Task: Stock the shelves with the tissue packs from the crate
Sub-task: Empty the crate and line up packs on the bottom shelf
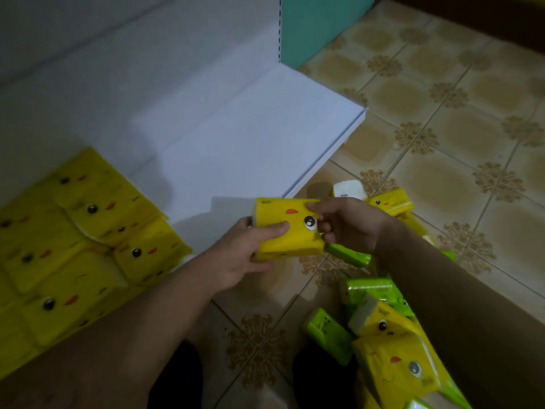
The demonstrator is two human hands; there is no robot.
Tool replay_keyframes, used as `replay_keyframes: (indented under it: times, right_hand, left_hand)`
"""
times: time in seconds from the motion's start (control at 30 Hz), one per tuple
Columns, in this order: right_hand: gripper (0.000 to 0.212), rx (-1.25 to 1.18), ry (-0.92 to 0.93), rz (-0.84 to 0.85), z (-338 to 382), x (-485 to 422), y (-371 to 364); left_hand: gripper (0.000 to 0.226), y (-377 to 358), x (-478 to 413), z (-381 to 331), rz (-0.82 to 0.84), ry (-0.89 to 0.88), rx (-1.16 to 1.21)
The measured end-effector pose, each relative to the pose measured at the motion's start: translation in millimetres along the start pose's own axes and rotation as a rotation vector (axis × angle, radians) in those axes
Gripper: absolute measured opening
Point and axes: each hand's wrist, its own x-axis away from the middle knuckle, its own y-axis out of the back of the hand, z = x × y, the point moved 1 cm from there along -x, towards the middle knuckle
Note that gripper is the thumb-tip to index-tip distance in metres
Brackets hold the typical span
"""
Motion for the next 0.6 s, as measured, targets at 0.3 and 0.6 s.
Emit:
replay_keyframes:
  times: [0.3,0.6]
  right_hand:
    - [0.039,0.219,0.262,0.067,38,122,-65]
    - [0.018,0.381,0.577,-0.446,-9,211,-136]
  left_hand:
    - [0.015,24,123,-50,0.108,-0.109,0.211]
    - [0.030,-15,200,-30,-0.005,-0.024,0.504]
